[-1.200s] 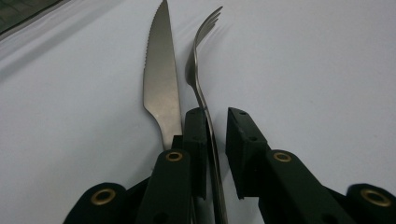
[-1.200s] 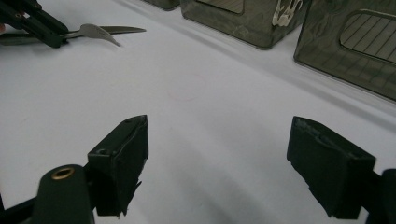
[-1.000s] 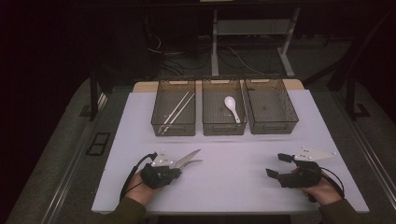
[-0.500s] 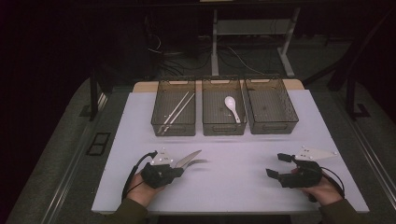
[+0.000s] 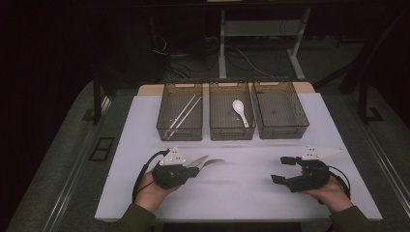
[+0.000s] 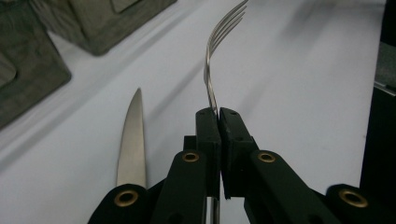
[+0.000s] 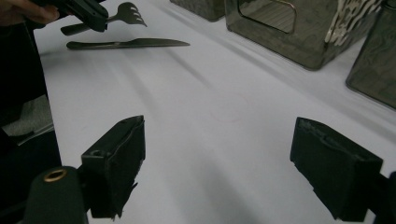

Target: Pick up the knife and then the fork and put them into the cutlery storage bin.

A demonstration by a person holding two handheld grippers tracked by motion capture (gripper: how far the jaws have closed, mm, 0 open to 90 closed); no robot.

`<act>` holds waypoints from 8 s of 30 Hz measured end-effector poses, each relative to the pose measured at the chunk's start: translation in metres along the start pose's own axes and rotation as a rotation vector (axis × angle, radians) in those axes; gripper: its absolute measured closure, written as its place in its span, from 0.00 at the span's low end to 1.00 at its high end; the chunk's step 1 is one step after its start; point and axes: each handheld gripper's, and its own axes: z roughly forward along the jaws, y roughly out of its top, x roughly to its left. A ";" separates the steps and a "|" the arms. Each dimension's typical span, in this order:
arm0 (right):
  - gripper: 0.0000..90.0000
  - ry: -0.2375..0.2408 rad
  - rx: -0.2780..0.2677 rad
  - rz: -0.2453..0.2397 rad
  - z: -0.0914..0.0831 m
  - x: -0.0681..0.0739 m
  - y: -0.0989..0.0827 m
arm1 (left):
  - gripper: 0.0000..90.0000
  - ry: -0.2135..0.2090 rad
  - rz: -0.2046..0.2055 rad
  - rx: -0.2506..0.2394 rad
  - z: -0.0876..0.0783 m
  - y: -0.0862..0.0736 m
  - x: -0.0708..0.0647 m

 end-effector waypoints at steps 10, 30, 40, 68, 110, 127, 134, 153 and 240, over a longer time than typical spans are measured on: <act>0.21 0.100 -0.009 -0.033 0.022 -0.003 0.033 | 0.97 -0.056 0.040 -0.002 0.019 0.029 -0.001; 0.65 0.175 0.023 -0.158 0.074 0.002 0.072 | 0.97 -0.081 0.092 0.025 0.047 0.054 -0.003; 0.85 0.143 0.078 -0.201 0.079 0.009 0.069 | 0.97 -0.082 0.116 0.050 0.051 0.054 -0.007; 0.98 0.060 0.082 -0.203 0.058 -0.004 0.064 | 0.49 -0.016 0.071 -0.063 0.024 0.031 0.005; 0.98 -0.396 -0.095 0.089 -0.037 -0.103 0.077 | 0.00 0.086 -0.048 -0.127 -0.009 -0.042 0.005; 0.98 -0.583 -0.018 0.238 -0.024 -0.147 0.076 | 0.00 0.070 -0.043 -0.124 -0.008 -0.042 0.005; 0.97 -0.597 0.029 0.237 -0.005 -0.150 0.076 | 0.00 0.066 -0.037 -0.118 -0.008 -0.041 0.004; 0.83 -0.546 0.068 0.262 0.005 -0.150 0.074 | 0.00 0.059 -0.037 -0.120 -0.007 -0.041 0.003; 0.27 -0.167 0.014 0.014 -0.007 -0.007 -0.029 | 0.82 0.178 -0.093 0.125 -0.009 -0.065 0.019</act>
